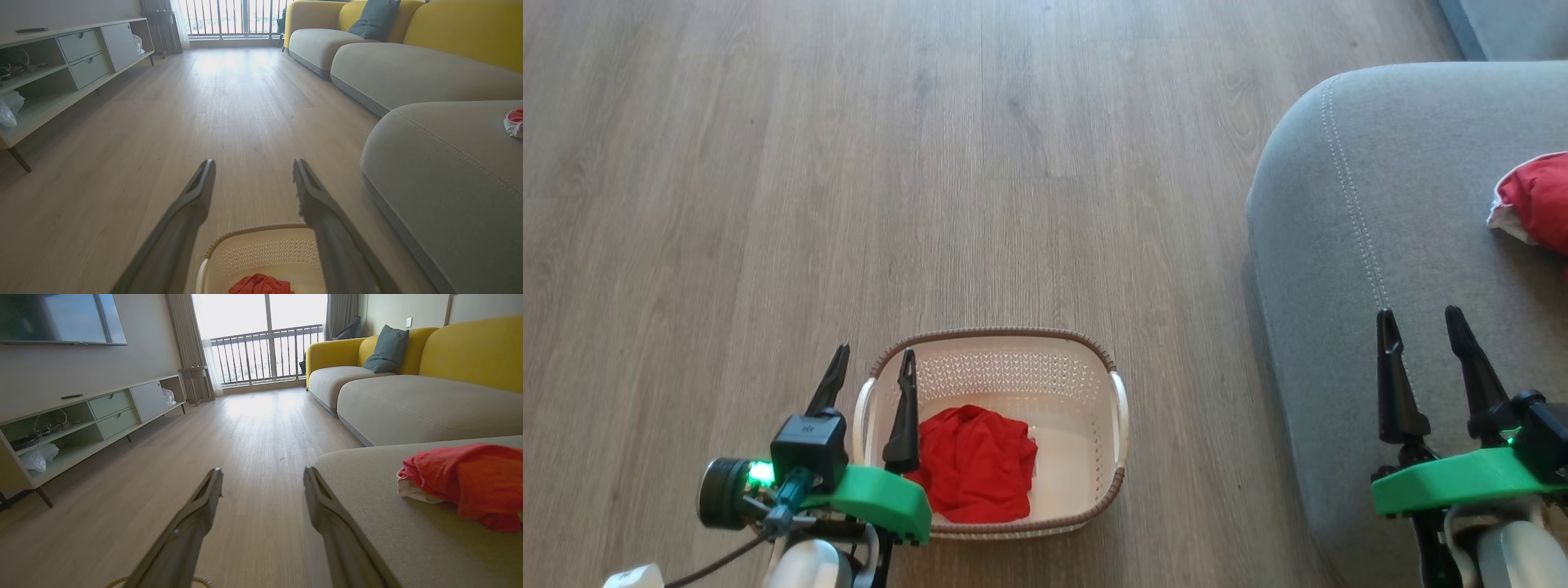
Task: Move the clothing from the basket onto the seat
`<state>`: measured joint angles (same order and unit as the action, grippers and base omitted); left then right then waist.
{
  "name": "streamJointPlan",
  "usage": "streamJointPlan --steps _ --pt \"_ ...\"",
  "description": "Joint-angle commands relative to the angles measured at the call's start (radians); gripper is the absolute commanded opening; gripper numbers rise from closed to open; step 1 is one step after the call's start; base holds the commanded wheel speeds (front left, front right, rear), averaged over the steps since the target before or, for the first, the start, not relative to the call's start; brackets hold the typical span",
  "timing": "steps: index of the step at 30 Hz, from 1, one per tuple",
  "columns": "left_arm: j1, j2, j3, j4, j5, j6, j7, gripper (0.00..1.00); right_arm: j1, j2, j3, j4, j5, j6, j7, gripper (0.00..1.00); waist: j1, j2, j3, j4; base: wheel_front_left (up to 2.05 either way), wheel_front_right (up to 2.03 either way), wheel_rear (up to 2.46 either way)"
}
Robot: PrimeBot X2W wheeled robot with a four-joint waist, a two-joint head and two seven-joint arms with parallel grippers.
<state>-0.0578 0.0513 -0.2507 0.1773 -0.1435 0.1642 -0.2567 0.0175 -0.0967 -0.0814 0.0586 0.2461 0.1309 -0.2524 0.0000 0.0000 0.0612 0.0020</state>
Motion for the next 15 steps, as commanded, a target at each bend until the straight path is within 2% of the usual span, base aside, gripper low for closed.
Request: streamJointPlan --steps 1,15 --pt "-0.039 -0.001 0.036 -0.030 -0.001 -0.002 -0.005 1.00 -0.026 -0.002 0.018 -0.033 -0.006 0.000 -0.009 1.00 0.0000 0.0000 0.002 0.000 0.00 0.00 0.00" --pt "-0.042 -0.001 0.030 -0.028 -0.002 -0.003 -0.005 1.00 -0.027 0.003 0.015 -0.033 -0.009 0.000 -0.009 1.00 0.0000 0.0000 0.013 0.001 0.00 0.00 0.00"
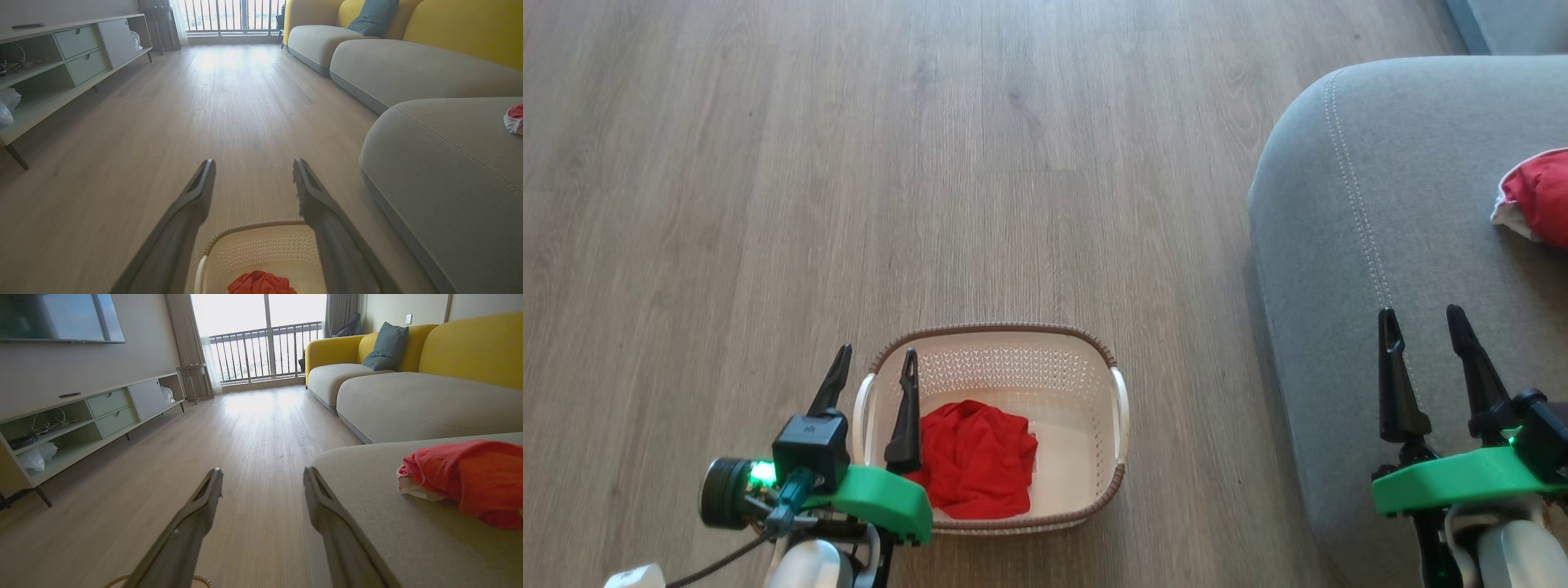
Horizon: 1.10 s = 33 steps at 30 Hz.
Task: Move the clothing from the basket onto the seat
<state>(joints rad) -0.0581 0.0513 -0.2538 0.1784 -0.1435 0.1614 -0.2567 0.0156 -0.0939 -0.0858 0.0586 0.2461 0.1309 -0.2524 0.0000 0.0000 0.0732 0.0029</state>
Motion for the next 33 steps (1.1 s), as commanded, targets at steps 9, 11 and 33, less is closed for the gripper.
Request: streamJointPlan --steps 9,11,33 --pt "-0.051 -0.001 0.027 -0.029 -0.003 -0.002 -0.005 1.00 -0.030 0.001 0.017 -0.036 -0.009 0.000 -0.009 1.00 0.0000 0.0000 0.023 -0.002 0.00 0.00 0.00" --pt "-0.053 -0.001 0.027 -0.028 -0.002 -0.003 -0.005 1.00 -0.031 0.002 0.016 -0.036 -0.009 0.000 -0.009 1.00 0.0000 0.0000 0.028 -0.002 0.00 0.00 0.00" --pt "-0.110 -0.001 0.015 -0.002 -0.003 -0.027 -0.005 1.00 -0.072 0.003 0.025 -0.054 -0.016 0.000 -0.009 1.00 0.0000 0.0000 0.167 -0.022 0.00 0.00 0.00"
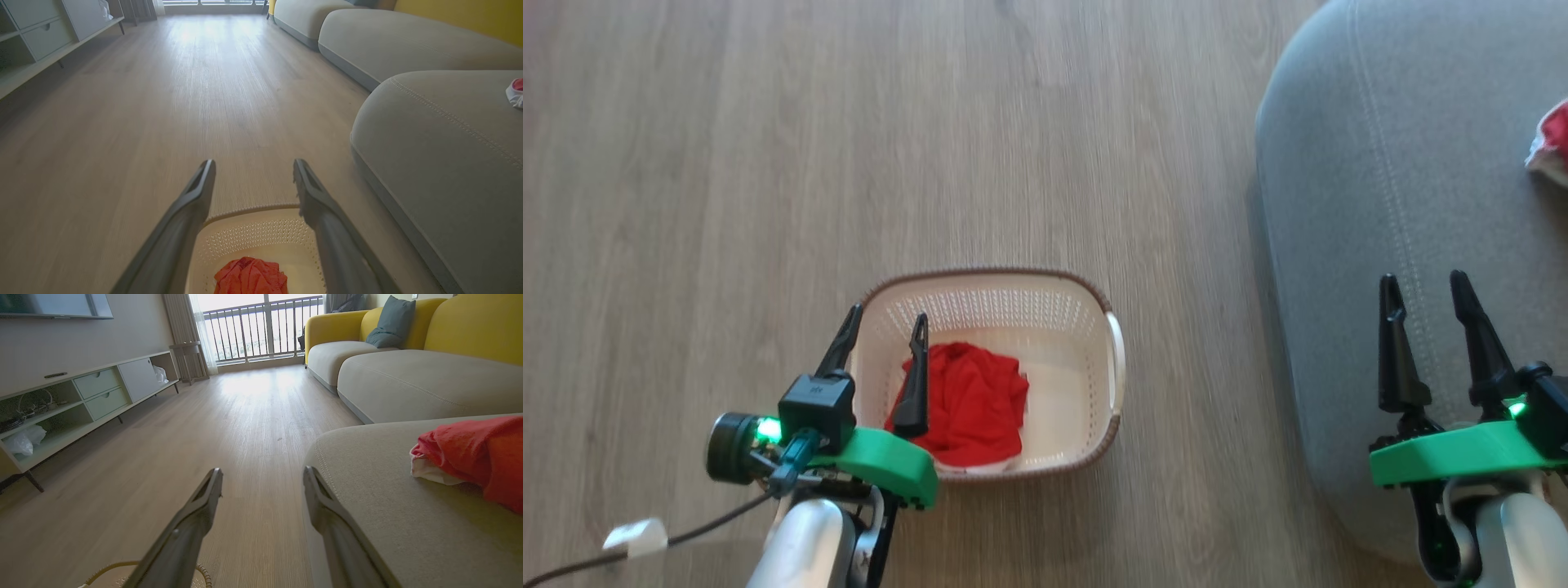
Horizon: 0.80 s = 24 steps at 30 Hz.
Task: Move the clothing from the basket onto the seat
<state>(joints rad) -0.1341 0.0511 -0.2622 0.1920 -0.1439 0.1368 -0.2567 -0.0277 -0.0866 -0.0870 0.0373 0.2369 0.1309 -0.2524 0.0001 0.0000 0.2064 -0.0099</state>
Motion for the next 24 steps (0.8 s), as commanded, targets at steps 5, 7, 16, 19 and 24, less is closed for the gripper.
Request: streamJointPlan --steps 5,7,16,19,24 --pt "-0.102 -0.001 -0.005 0.115 -0.013 -0.049 -0.005 1.00 -0.051 -0.009 0.031 -0.048 -0.015 0.000 -0.009 1.00 -0.0001 0.0000 0.162 -0.033 0.00 0.00 0.00" --pt "-0.153 -0.001 -0.016 0.183 0.002 -0.071 -0.005 1.00 -0.071 -0.008 0.024 -0.062 -0.017 0.000 -0.009 1.00 -0.0001 0.0000 0.231 -0.049 0.00 0.00 0.00" --pt "-0.400 0.012 -0.040 0.479 0.088 -0.147 -0.005 1.00 -0.127 0.012 0.018 -0.103 -0.031 0.000 -0.009 1.00 -0.0001 0.0000 0.499 -0.133 0.00 0.00 0.00" --pt "-0.477 0.038 -0.054 0.584 0.119 -0.156 -0.005 1.00 -0.148 0.025 0.015 -0.103 -0.019 0.000 -0.009 1.00 -0.0001 0.0000 0.568 -0.176 0.00 0.00 0.00" --pt "-0.611 0.082 -0.094 0.766 0.171 -0.170 -0.005 1.00 -0.176 0.035 0.038 -0.092 -0.003 0.000 -0.009 1.00 -0.0001 0.0000 0.660 -0.251 0.00 0.00 0.00"
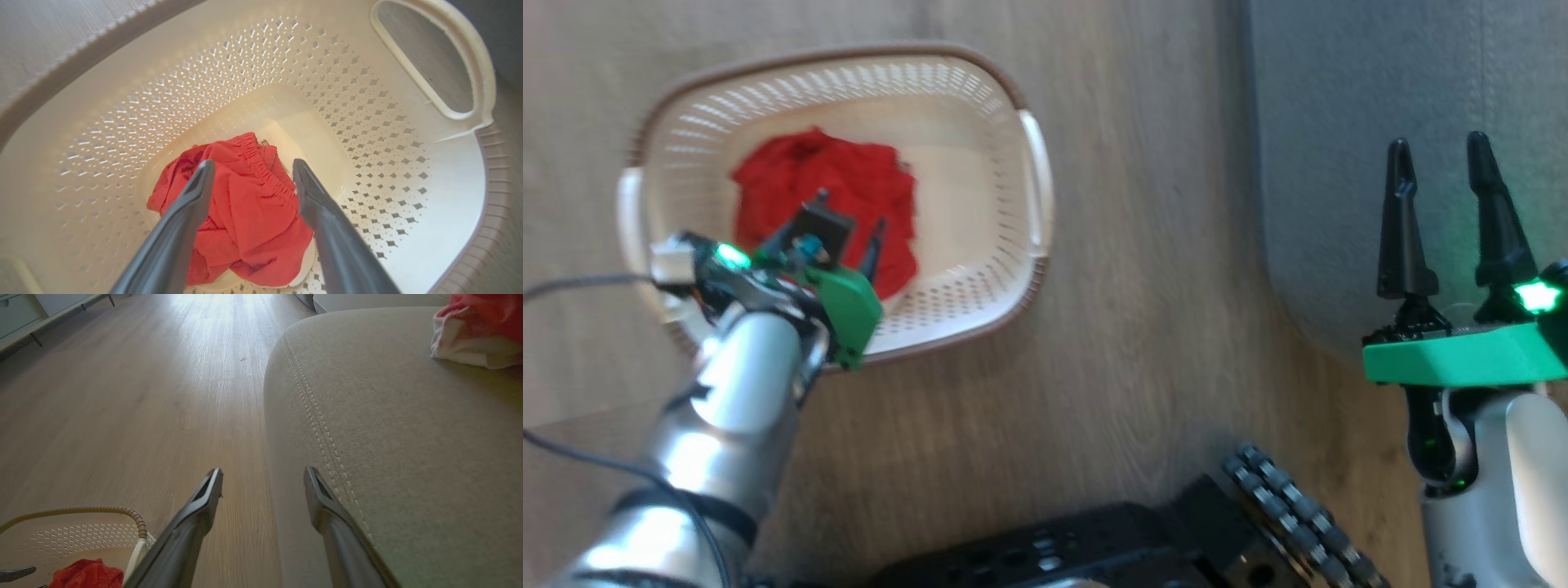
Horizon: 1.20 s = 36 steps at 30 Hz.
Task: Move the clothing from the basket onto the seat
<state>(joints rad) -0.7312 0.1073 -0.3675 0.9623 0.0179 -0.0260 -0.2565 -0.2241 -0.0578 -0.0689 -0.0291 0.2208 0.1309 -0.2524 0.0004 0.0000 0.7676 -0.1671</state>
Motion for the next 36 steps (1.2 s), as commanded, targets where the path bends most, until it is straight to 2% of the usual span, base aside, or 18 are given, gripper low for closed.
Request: streamJointPlan --steps 1,9,10,11,14,16,21,31,32,33,34,36 --pt "-0.037 0.034 0.013 0.025 0.007 -0.009 -0.005 1.00 0.018 0.007 0.029 -0.023 0.034 0.000 -0.009 1.00 -0.0004 0.0000 0.112 -0.106 0.00 0.00 0.00" --pt "-0.172 0.106 -0.001 0.219 0.033 0.017 -0.005 1.00 -0.003 0.007 0.100 -0.010 0.116 0.000 -0.009 1.00 -0.0004 0.0000 0.182 -0.189 0.00 0.00 0.00" --pt "-0.204 0.123 0.001 0.266 0.040 0.065 0.028 1.00 -0.001 0.007 0.107 -0.012 0.131 0.000 -0.009 1.00 -0.0004 0.0000 0.191 -0.197 0.00 0.00 0.00" --pt "-0.217 0.132 -0.010 0.283 0.054 0.086 0.056 1.00 0.002 0.007 0.115 -0.014 0.142 0.000 -0.009 1.00 -0.0004 0.0000 0.195 -0.200 0.00 0.00 0.00" --pt "-0.246 0.159 -0.038 0.306 0.086 0.123 0.114 1.00 0.011 0.007 0.141 -0.021 0.158 0.000 -0.009 1.00 -0.0004 0.0000 0.208 -0.208 0.00 0.00 0.00" --pt "-0.261 0.167 -0.062 0.314 0.108 0.132 0.153 1.00 0.017 0.007 0.155 -0.023 0.161 0.000 -0.009 1.00 -0.0004 0.0000 0.215 -0.210 0.00 0.00 0.00" --pt "-0.276 0.186 -0.112 0.325 0.144 0.092 0.298 1.00 0.023 0.007 0.178 -0.027 0.166 0.000 -0.009 1.00 -0.0004 0.0000 0.228 -0.212 0.00 0.00 0.00" --pt "-0.286 0.201 -0.160 0.328 0.159 0.023 0.506 1.00 0.016 0.008 0.199 -0.045 0.159 0.000 -0.009 1.00 -0.0004 0.0000 0.242 -0.207 0.00 0.00 0.00" --pt "-0.288 0.199 -0.162 0.328 0.157 0.020 0.517 0.55 0.015 0.008 0.198 -0.045 0.158 0.000 -0.009 1.00 -0.0004 0.0000 0.243 -0.205 0.00 0.00 0.00" --pt "-0.291 0.196 -0.162 0.328 0.154 0.018 0.522 0.15 0.014 0.008 0.197 -0.046 0.158 0.000 -0.009 1.00 -0.0004 0.0000 0.244 -0.204 0.00 0.00 0.00" --pt "-0.295 0.193 -0.163 0.328 0.152 0.016 0.521 0.00 0.012 0.008 0.197 -0.047 0.158 0.000 -0.009 1.00 -0.0004 0.0000 0.245 -0.203 0.00 0.00 0.00" --pt "-0.298 0.190 -0.166 0.328 0.147 0.009 0.520 0.00 0.009 0.008 0.198 -0.047 0.158 0.000 -0.009 1.00 -0.0004 0.0000 0.245 -0.203 0.00 0.00 0.00"
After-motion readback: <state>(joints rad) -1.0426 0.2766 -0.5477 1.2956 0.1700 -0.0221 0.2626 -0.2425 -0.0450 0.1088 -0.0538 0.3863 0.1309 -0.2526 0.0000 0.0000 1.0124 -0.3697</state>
